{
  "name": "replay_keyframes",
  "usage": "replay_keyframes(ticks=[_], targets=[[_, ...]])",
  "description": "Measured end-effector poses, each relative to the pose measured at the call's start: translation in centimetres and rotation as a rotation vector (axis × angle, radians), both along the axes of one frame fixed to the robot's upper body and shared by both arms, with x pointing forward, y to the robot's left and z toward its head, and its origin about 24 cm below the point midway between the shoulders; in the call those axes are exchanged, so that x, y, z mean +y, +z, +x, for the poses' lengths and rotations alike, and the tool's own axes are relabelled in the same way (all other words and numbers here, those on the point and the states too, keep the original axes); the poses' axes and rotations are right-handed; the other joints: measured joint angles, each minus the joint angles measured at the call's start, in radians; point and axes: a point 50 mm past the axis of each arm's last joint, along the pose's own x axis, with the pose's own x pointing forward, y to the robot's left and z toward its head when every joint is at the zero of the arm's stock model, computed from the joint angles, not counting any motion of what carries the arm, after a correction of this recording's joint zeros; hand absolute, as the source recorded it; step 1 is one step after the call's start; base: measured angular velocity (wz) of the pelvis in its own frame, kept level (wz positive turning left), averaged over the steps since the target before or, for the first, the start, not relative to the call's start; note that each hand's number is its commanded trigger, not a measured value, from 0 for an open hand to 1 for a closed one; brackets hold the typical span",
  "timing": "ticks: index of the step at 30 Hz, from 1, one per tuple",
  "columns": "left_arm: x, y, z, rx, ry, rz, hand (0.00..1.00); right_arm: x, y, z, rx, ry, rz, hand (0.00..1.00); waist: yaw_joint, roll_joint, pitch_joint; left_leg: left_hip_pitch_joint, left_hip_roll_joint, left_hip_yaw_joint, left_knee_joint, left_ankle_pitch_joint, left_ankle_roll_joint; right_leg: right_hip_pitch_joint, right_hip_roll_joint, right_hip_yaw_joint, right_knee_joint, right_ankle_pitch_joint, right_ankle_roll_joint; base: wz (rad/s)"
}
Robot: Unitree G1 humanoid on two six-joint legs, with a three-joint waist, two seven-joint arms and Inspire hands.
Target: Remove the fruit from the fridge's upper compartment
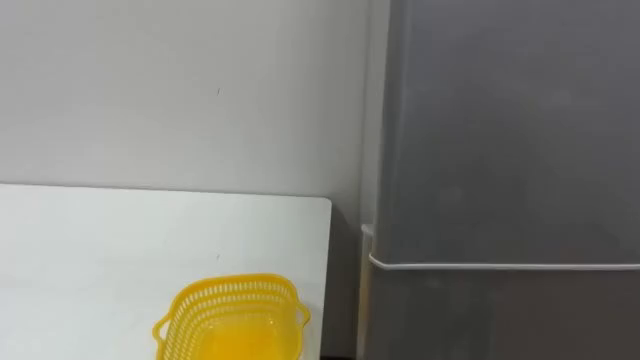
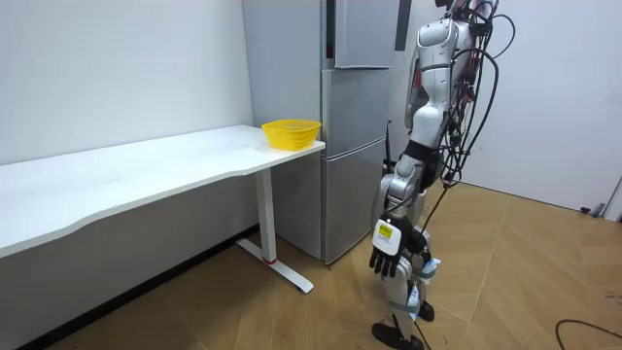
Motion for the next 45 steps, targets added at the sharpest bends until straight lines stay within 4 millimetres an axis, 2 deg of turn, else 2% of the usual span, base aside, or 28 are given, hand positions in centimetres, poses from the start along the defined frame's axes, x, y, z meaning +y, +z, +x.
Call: replay_keyframes(ticks=[5,9,15,21,23,27,30,34,37,39,42,45], targets=[[0.0,0.0,0.1,-0.005,-0.004,0.008,0.0,-0.1,0.0,-0.1,0.003,-0.003,-0.017,0.0,0.0,0.008,-0.0012,0.003,-0.001,-0.003,-0.002,0.0,0.0,0.004,0.0,0.001,0.0,0.0,0.0,0.0],[0.2,0.0,0.2,-0.014,0.005,0.037,0.0,-0.4,0.0,-0.2,0.006,-0.024,-0.053,0.0,0.003,0.015,0.001,0.009,-0.002,0.001,-0.008,0.0,0.0,0.004,0.0,0.002,0.001,0.0,0.0,0.0],[0.5,0.1,0.0,-0.046,0.136,0.073,0.0,-0.5,0.0,-0.6,0.018,-0.064,-0.074,0.0,0.001,0.017,0.0007,0.015,-0.001,0.003,-0.02,0.0,0.0,0.008,0.001,0.003,-0.001,0.0,0.0,0.0],[1.4,0.3,-0.5,-0.098,0.422,0.162,0.0,-0.6,0.0,-1.5,0.041,-0.08,-0.09,0.0,0.002,0.016,0.0008,0.023,-0.001,0.01,-0.021,0.0,0.0,0.018,0.0,0.003,0.0,0.0,0.0,-0.01],[1.7,0.4,-0.6,-0.131,0.591,0.194,0.0,-0.8,0.0,-1.8,0.046,-0.111,-0.108,0.0,0.003,0.02,0.0008,0.025,-0.001,0.012,-0.023,0.0,0.0,0.018,0.0,0.004,-0.002,0.0,0.001,-0.02],[2.7,0.9,0.5,-0.243,0.88,0.256,0.0,-0.9,0.0,-2.4,0.061,-0.141,-0.12,0.0,0.007,0.028,-0.0039,0.027,-0.001,0.009,-0.024,0.0,0.0,0.017,0.0,0.003,-0.008,0.0,0.001,0.0],[4.1,1.6,2.0,-0.372,1.058,0.315,0.0,-1.2,0.1,-2.3,0.058,-0.141,-0.14,0.0,0.012,0.024,-0.0015,0.028,-0.001,0.011,-0.026,0.0,0.0,0.014,0.0,0.004,-0.004,0.0,0.001,0.0],[5.7,3.2,5.3,-0.586,1.247,0.32,0.0,-1.3,0.1,-2.2,0.055,-0.123,-0.168,0.0,0.034,0.033,-0.0074,0.03,-0.002,0.009,-0.034,0.0,0.0,0.018,-0.001,0.002,0.004,0.001,0.002,0.0],[7.1,5.3,7.8,-0.755,1.347,0.328,0.0,-1.7,0.4,-1.5,0.017,-0.107,-0.189,0.0,0.042,0.031,-0.0066,0.029,-0.003,0.008,-0.035,0.0,0.0,0.016,0.0,0.004,0.003,0.002,0.003,-0.01],[7.7,6.5,9.2,-0.847,1.376,0.335,0.0,-1.9,0.4,-1.7,0.009,-0.116,-0.193,0.0,0.053,0.033,-0.0078,0.032,-0.003,0.008,-0.034,0.0,0.0,0.014,-0.001,0.003,0.003,0.002,0.004,0.0],[8.8,9.6,11.2,-1.016,1.431,0.333,0.0,-1.9,0.5,-2.1,0.007,-0.09,-0.202,0.0,0.066,0.037,-0.0098,0.026,-0.003,0.013,-0.035,0.0,0.0,0.002,-0.001,0.011,0.005,0.003,0.004,-0.06],[10.4,14.1,12.9,-1.26,1.429,0.36,0.0,-2.1,0.6,-3.3,0.038,-0.008,-0.226,0.0,0.063,0.047,-0.0118,0.034,-0.004,0.013,-0.043,0.0,0.0,0.006,-0.002,0.01,0.01,0.003,0.005,0.0]])
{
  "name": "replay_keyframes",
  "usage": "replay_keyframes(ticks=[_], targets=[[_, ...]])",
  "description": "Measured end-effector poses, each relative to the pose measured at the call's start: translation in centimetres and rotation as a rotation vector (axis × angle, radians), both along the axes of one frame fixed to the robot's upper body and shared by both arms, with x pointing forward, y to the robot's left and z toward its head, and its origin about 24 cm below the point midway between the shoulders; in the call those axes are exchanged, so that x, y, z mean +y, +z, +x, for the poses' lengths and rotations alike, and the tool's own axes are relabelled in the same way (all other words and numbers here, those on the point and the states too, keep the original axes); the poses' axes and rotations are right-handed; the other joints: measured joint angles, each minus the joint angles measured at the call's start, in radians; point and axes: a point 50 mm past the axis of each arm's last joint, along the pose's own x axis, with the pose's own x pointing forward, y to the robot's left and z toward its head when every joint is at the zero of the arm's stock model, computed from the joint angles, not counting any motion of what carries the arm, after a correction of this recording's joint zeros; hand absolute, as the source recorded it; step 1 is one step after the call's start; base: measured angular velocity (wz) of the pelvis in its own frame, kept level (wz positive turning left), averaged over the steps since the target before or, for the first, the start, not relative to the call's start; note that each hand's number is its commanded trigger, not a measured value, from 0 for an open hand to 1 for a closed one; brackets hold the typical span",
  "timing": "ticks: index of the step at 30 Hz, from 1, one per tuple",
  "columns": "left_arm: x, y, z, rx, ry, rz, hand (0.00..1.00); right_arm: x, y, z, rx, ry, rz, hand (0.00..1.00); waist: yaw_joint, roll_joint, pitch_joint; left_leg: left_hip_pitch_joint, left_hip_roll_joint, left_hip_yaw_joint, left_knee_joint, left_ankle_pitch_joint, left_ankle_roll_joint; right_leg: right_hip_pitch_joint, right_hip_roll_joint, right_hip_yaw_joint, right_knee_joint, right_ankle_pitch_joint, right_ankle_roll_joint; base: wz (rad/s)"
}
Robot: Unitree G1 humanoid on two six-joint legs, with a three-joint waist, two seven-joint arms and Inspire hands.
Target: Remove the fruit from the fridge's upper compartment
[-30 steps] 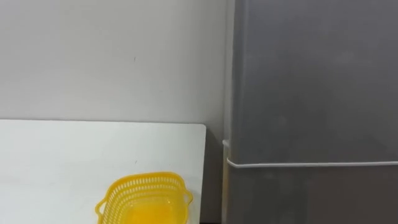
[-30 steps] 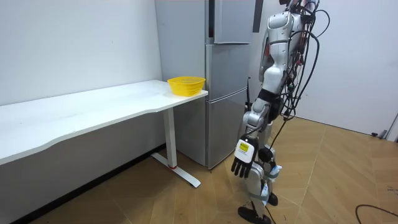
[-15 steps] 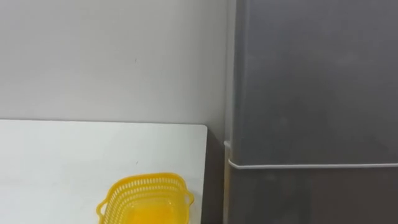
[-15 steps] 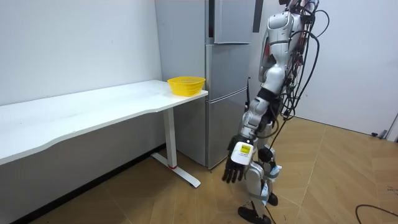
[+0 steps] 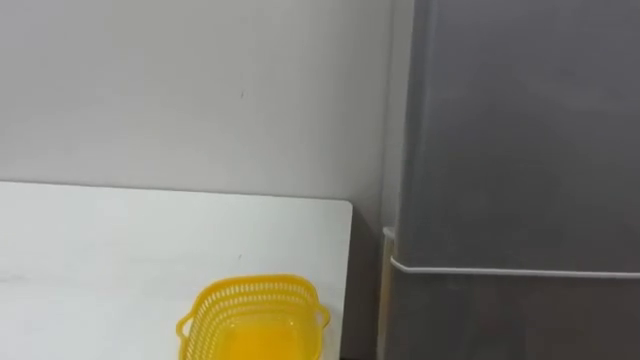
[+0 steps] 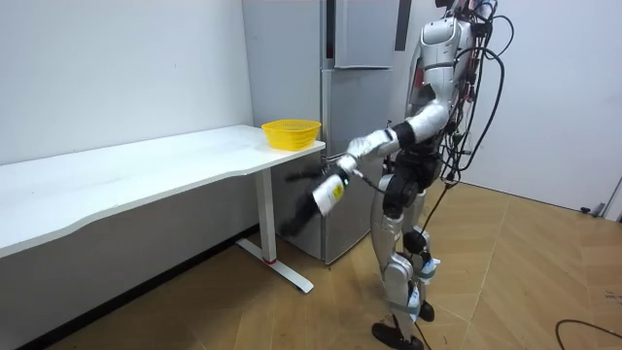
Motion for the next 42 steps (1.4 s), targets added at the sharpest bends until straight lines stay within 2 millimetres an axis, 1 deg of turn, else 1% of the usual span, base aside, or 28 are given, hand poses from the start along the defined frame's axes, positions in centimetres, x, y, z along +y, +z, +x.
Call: replay_keyframes(ticks=[1,2,3,5,6,8,9,10,11,13,14,15,18,20,21,23,24,26,27,29,34,36,37,39,42], targets=[[0.2,0.8,0.2,-0.023,-0.004,0.031,0.0,0.0,0.0,-0.2,0.006,0.006,0.0,0.0,-0.001,0.001,-0.0001,0.0,0.0,0.0,0.0,0.0,0.0,0.001,0.0,-0.001,0.0,0.0,0.0,0.0],[0.4,2.3,0.6,-0.083,-0.013,0.078,0.0,0.0,0.0,-0.3,0.013,0.012,0.0,0.0,0.0,0.002,0.0004,-0.001,0.0,0.001,0.0,0.0,0.0,0.0,-0.001,-0.002,0.0,0.0,0.0,0.0],[0.4,3.1,0.9,-0.111,-0.018,0.097,0.0,0.0,0.0,-0.4,0.021,0.02,0.0,0.0,-0.002,0.003,0.0006,-0.002,0.0,-0.001,0.0,0.0,0.0,-0.001,-0.001,-0.002,0.001,0.0,0.0,0.0],[0.1,5.8,1.9,-0.221,-0.055,0.164,0.0,0.1,-0.1,-0.7,0.049,0.058,-0.002,0.0,-0.006,0.002,0.0033,-0.002,-0.001,-0.004,0.002,0.0,0.0,-0.002,-0.002,0.001,0.007,-0.002,0.002,0.0],[-0.1,6.4,2.2,-0.246,-0.065,0.178,0.0,0.2,-0.1,-0.7,0.05,0.059,0.001,0.0,-0.008,0.001,0.0042,-0.004,-0.001,-0.004,0.002,0.0,0.0,-0.002,-0.002,0.0,0.007,-0.003,0.002,0.0],[-0.6,9.0,2.9,-0.344,-0.106,0.237,0.0,0.3,-0.1,-0.6,0.056,0.069,0.009,0.0,-0.018,0.003,0.0054,-0.008,-0.004,-0.018,0.005,0.0,0.0,-0.008,-0.005,-0.003,0.004,-0.004,0.003,0.05],[-0.7,9.6,3.1,-0.37,-0.117,0.254,0.0,0.3,-0.2,-0.8,0.066,0.072,0.01,0.0,-0.02,0.002,0.0062,-0.008,-0.005,-0.019,0.006,0.0,0.001,-0.008,-0.005,-0.004,0.005,-0.004,0.004,0.06],[-0.9,10.9,3.4,-0.416,-0.151,0.295,0.0,0.4,-0.2,-1.0,0.081,0.084,0.02,0.0,-0.029,0.001,0.008,-0.006,-0.006,-0.022,0.006,0.0,0.001,-0.008,-0.006,-0.004,0.007,-0.005,0.004,0.05],[-1.1,11.9,3.7,-0.446,-0.188,0.343,0.0,0.4,-0.2,-1.2,0.095,0.09,0.031,0.0,-0.031,0.0,0.0088,-0.005,-0.008,-0.022,0.006,0.0,0.001,-0.007,-0.008,-0.004,0.009,-0.005,0.006,0.04],[-1.4,13.2,4.3,-0.494,-0.252,0.385,0.0,0.5,-0.3,-1.3,0.11,0.101,0.046,0.0,-0.039,0.001,0.0099,-0.004,-0.01,-0.026,0.006,0.001,0.001,-0.004,-0.009,-0.005,0.01,-0.006,0.007,0.0],[-1.9,13.7,4.5,-0.524,-0.298,0.404,0.0,0.6,-0.3,-1.3,0.119,0.107,0.054,0.0,-0.044,0.0,0.0105,-0.003,-0.011,-0.026,0.006,0.001,0.002,-0.001,-0.01,-0.005,0.011,-0.005,0.008,0.0],[-2.1,14.0,4.6,-0.539,-0.322,0.412,0.0,0.7,-0.4,-1.3,0.122,0.109,0.057,0.0,-0.047,0.003,0.0097,-0.004,-0.012,-0.026,0.006,0.001,0.002,0.001,-0.01,-0.005,0.011,-0.005,0.008,0.0],[-3.8,16.1,5.4,-0.651,-0.458,0.468,0.0,0.9,-0.4,-1.0,0.129,0.139,0.076,0.0,-0.063,0.001,0.0141,-0.022,-0.013,-0.023,0.011,0.001,0.002,-0.016,-0.011,0.001,0.011,-0.007,0.011,0.0],[-4.5,17.0,6.4,-0.716,-0.523,0.488,0.0,0.9,-0.5,-0.7,0.136,0.168,0.081,0.0,-0.063,0.004,0.0209,-0.023,-0.013,-0.024,0.01,0.002,0.004,-0.024,-0.011,0.002,0.013,-0.007,0.01,0.0],[-4.7,17.3,6.7,-0.731,-0.545,0.495,0.0,0.9,-0.5,-0.6,0.138,0.174,0.081,0.0,-0.064,0.002,0.0216,-0.023,-0.013,-0.025,0.01,0.002,0.004,-0.025,-0.011,0.002,0.016,-0.007,0.01,0.0],[-6.0,18.4,7.5,-0.788,-0.645,0.521,0.0,0.9,-0.5,-0.3,0.135,0.18,0.081,0.0,-0.079,0.001,0.0241,-0.023,-0.013,-0.022,0.01,0.002,0.004,-0.027,-0.011,0.002,0.025,-0.007,0.011,0.0],[-6.4,18.6,7.6,-0.799,-0.673,0.532,0.0,0.9,-0.5,-0.2,0.138,0.185,0.079,0.0,-0.085,-0.001,0.0238,-0.024,-0.014,-0.02,0.009,0.002,0.004,-0.028,-0.011,0.001,0.024,-0.007,0.011,-0.03],[-8.2,19.4,8.1,-0.848,-0.804,0.559,0.0,0.9,-0.5,0.2,0.134,0.198,0.076,0.0,-0.092,0.0,0.0235,-0.024,-0.014,-0.017,0.008,0.002,0.004,-0.025,-0.011,0.004,0.025,-0.007,0.011,-0.06],[-8.6,19.5,8.2,-0.858,-0.835,0.56,0.0,0.9,-0.5,0.2,0.134,0.201,0.076,0.0,-0.093,-0.001,0.0234,-0.023,-0.014,-0.017,0.007,0.002,0.004,-0.025,-0.011,0.005,0.026,-0.007,0.011,-0.07],[-9.8,19.5,8.6,-0.878,-0.939,0.556,0.0,0.9,-0.5,0.2,0.137,0.208,0.078,0.0,-0.11,0.0,0.022,-0.021,-0.014,-0.016,0.006,0.002,0.004,-0.023,-0.011,0.005,0.027,-0.007,0.011,0.0],[-11.0,19.2,9.0,-0.851,-1.059,0.582,0.0,0.9,-0.5,0.1,0.14,0.206,0.079,0.0,-0.138,0.004,0.0194,-0.016,-0.013,-0.017,0.005,0.002,0.004,-0.02,-0.007,0.01,0.028,-0.007,0.011,-0.03],[-11.2,19.1,9.0,-0.84,-1.095,0.595,0.0,0.9,-0.5,0.0,0.144,0.205,0.08,0.0,-0.14,0.007,0.0187,-0.008,-0.012,-0.016,0.003,0.002,0.004,-0.018,-0.006,0.023,0.028,-0.006,0.01,-0.15],[-11.4,19.1,9.1,-0.831,-1.118,0.605,0.0,0.9,-0.5,0.4,0.136,0.208,0.08,0.0,-0.14,0.01,0.0172,-0.003,-0.013,-0.016,0.003,0.002,0.004,-0.015,-0.005,0.028,0.028,-0.006,0.01,-0.13],[-11.7,19.3,9.4,-0.829,-1.149,0.62,0.0,0.9,-0.5,0.1,0.148,0.204,0.082,0.0,-0.145,0.013,0.0163,0.002,-0.013,-0.015,0.003,0.002,0.004,-0.01,-0.005,0.029,0.028,-0.006,0.01,-0.04],[-12.1,19.5,9.6,-0.819,-1.196,0.657,0.0,1.0,-0.6,0.2,0.161,0.201,0.085,0.0,-0.148,0.02,0.0148,0.01,-0.013,-0.013,0.002,0.002,0.004,-0.009,-0.005,0.031,0.027,-0.006,0.01,0.0]])
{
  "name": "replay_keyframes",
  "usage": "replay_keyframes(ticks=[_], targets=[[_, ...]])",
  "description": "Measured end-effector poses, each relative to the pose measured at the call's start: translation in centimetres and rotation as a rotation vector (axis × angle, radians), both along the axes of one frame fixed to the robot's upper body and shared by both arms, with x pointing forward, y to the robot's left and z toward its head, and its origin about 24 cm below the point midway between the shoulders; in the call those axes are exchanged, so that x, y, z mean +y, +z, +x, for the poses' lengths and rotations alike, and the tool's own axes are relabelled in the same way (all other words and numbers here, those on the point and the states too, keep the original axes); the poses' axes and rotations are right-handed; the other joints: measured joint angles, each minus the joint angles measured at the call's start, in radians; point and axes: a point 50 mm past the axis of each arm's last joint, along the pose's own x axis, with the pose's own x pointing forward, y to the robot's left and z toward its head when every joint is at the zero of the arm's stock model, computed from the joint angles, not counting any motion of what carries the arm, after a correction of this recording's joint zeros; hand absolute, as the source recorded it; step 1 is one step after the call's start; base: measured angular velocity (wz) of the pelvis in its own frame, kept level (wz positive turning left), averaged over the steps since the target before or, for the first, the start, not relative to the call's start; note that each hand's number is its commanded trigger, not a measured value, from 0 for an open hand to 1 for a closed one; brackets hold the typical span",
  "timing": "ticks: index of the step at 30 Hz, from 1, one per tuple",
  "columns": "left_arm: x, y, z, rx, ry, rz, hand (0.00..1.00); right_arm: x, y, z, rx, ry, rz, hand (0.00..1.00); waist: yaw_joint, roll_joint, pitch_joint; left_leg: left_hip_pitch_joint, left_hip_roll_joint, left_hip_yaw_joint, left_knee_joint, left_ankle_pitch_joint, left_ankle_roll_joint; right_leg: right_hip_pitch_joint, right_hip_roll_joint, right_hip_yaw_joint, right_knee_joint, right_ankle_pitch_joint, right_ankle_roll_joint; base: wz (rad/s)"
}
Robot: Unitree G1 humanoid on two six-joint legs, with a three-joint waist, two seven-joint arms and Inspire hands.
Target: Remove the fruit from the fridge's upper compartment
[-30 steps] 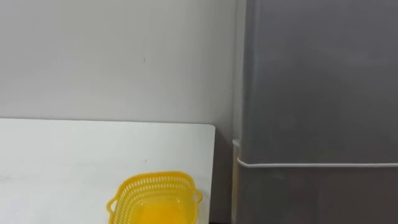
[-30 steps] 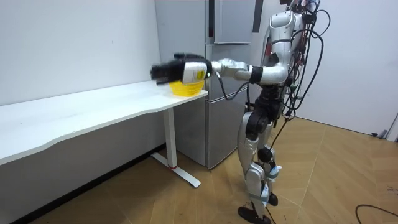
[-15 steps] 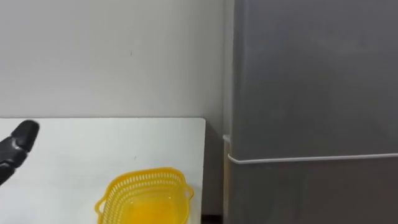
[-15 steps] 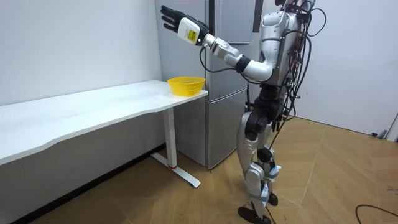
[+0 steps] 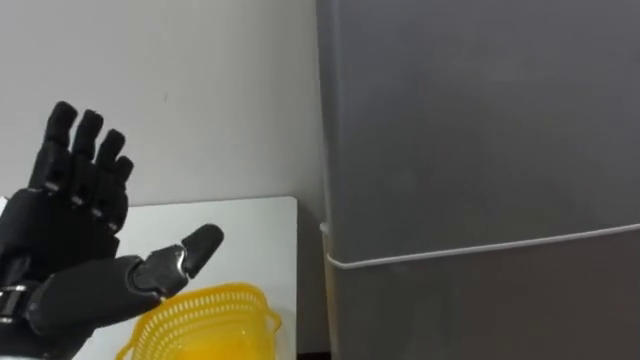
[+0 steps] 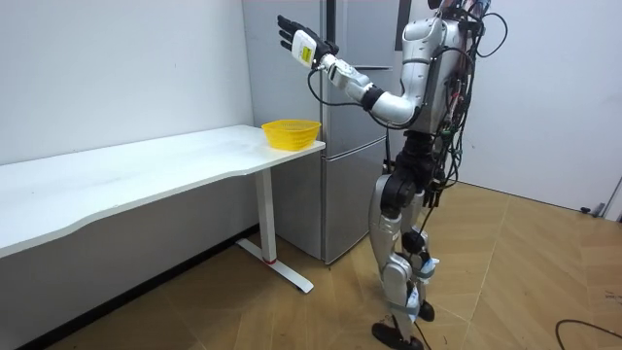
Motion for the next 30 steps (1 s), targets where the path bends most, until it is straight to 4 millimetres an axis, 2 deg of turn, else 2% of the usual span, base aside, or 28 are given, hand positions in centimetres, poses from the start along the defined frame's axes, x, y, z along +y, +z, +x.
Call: replay_keyframes(ticks=[2,5,16,24,28,30], targets=[[-0.2,-0.1,0.1,0.01,-0.021,0.012,0.0,-0.1,0.0,-0.1,0.016,-0.004,-0.003,0.0,-0.004,0.002,-0.0015,0.0,0.003,0.023,0.0,0.0,0.0,-0.005,0.003,0.013,0.0,0.0,0.0,-0.09],[-0.6,-0.4,0.2,0.029,-0.053,0.021,0.0,-0.1,0.0,0.1,0.032,-0.008,-0.003,0.0,-0.015,0.007,-0.0039,0.002,0.003,0.025,0.0,0.0,0.0,-0.009,0.005,0.021,0.0,0.0,0.0,-0.06],[-3.0,-2.2,0.9,0.114,-0.224,0.044,0.0,-0.2,0.0,-0.1,0.042,-0.009,-0.013,0.0,-0.04,0.005,0.0001,0.005,0.011,0.038,-0.009,0.0,0.0,-0.015,0.011,0.028,0.001,0.002,-0.003,-0.02],[-3.7,-2.4,0.9,0.131,-0.293,0.072,0.0,-0.1,0.0,0.0,0.054,0.0,0.004,0.0,-0.053,-0.005,0.0012,0.006,0.016,0.056,-0.01,0.0,0.0,-0.018,0.011,0.046,0.001,0.003,-0.006,-0.08],[-4.3,-2.3,1.0,0.121,-0.321,0.106,0.0,0.0,0.0,0.7,0.054,0.03,0.026,0.0,-0.053,-0.014,0.0044,-0.003,0.017,0.057,-0.01,0.0,0.0,-0.027,0.012,0.05,0.003,0.004,-0.006,-0.04],[-4.8,-2.3,1.1,0.117,-0.348,0.118,0.0,0.1,0.0,1.0,0.048,0.033,0.034,0.0,-0.053,-0.017,0.0033,-0.009,0.016,0.057,-0.01,0.0,0.0,-0.033,0.011,0.05,0.003,0.004,-0.007,0.0]])
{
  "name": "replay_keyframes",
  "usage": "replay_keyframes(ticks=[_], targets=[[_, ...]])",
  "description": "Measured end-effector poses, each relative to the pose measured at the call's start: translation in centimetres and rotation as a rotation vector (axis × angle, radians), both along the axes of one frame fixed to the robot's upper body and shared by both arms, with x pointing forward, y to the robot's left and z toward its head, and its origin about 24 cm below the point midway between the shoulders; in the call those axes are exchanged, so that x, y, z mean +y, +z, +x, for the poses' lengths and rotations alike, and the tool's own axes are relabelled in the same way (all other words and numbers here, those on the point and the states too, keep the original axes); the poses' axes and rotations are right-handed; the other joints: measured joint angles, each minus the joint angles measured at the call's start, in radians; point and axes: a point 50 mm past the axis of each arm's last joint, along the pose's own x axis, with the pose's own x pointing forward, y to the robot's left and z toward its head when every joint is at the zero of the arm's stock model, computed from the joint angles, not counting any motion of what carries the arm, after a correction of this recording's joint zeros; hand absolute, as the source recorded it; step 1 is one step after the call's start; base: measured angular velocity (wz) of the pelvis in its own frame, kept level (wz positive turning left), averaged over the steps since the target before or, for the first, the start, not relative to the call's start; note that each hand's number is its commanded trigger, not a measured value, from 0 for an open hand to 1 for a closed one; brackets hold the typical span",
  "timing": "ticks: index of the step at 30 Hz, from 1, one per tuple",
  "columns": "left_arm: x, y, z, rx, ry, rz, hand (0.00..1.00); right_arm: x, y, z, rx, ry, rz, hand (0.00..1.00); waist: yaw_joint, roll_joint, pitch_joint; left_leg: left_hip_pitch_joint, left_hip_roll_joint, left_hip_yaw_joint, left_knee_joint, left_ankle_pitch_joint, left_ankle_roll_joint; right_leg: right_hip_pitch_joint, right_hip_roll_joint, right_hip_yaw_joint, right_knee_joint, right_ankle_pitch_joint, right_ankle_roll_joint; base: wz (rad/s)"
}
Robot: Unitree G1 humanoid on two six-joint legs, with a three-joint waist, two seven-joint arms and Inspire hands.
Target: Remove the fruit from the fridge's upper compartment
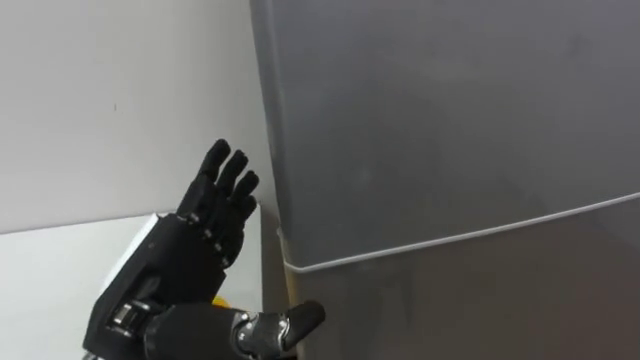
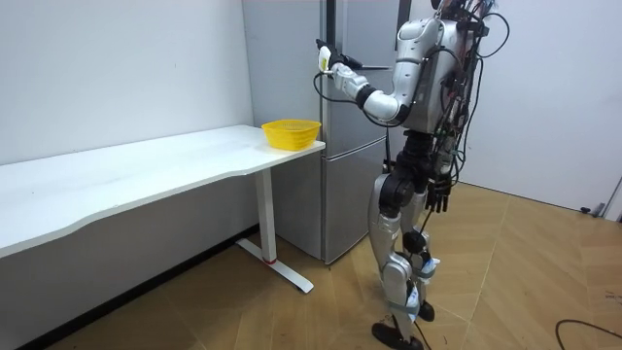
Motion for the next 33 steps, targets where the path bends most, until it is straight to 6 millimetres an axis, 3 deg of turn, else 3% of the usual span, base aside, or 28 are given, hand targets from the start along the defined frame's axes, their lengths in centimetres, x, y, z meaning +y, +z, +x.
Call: replay_keyframes(ticks=[15,22,33], targets=[[-0.56,-0.1,-0.1,-0.003,-0.051,0.01,0.0,0.29,-0.05,0.24,0.007,0.042,0.025,0.0,0.0,0.005,-0.0051,0.0,0.002,0.017,0.001,0.0,0.0,-0.002,0.0,0.006,0.004,0.001,-0.002,0.0],[-0.57,-0.1,-0.1,-0.003,-0.054,0.01,0.0,0.34,-0.07,-0.02,0.018,0.045,0.029,0.0,-0.001,0.002,-0.0021,0.01,0.002,0.021,0.001,0.0,0.0,0.003,0.001,0.008,0.001,0.002,-0.003,0.0],[-0.82,0.04,-0.24,-0.019,-0.097,0.024,0.0,0.16,-0.02,-0.03,0.023,0.042,0.041,0.0,-0.001,0.014,-0.0041,0.008,0.002,0.021,-0.001,0.0,0.0,0.003,0.0,0.006,-0.003,0.002,-0.003,0.0]])
